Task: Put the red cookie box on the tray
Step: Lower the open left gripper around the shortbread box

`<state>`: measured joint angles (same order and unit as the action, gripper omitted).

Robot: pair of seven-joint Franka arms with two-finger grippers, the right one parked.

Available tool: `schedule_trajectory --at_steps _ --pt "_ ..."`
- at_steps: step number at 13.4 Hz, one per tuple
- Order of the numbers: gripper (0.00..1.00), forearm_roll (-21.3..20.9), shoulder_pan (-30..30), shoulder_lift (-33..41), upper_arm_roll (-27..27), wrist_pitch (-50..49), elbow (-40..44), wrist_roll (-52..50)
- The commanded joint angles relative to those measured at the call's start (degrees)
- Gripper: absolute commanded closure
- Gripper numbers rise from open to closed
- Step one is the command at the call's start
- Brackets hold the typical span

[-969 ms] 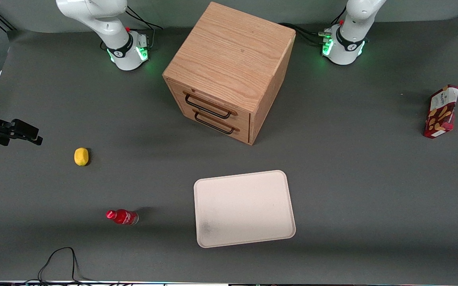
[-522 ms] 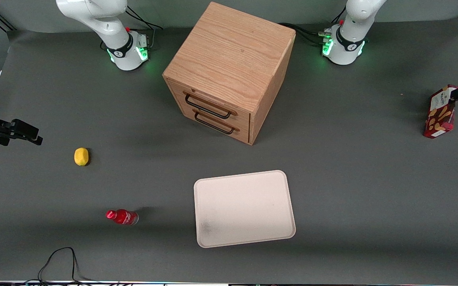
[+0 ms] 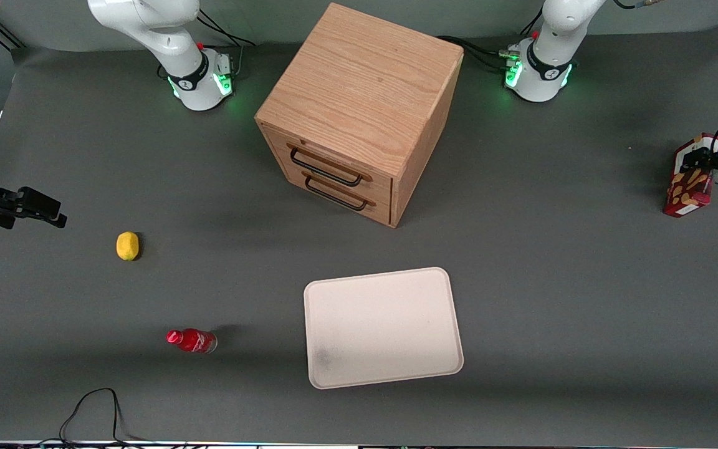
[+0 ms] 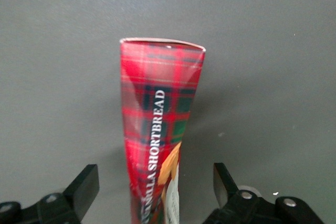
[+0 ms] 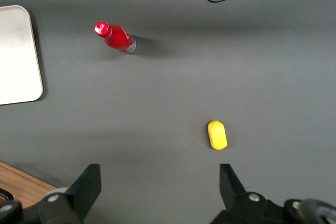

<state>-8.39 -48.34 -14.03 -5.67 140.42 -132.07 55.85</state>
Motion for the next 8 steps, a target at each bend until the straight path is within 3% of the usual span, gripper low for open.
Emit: schedule_trajectory --at_steps 1,2,4,5,8 --pt "0.21 -0.4 0.0 0.0 0.1 1.0 -0.4 -1.2" --pt "0.4 -0.4 0.0 -0.1 0.1 1.0 -0.4 -1.2" --pt "0.9 -0.4 0.0 0.0 0.1 0.9 -0.4 -1.2" --pt "1.0 -0.4 0.0 -0.1 0.1 0.9 -0.4 -1.2" --pt "1.0 -0.4 0.1 0.0 0.1 0.9 -0.3 -1.4"
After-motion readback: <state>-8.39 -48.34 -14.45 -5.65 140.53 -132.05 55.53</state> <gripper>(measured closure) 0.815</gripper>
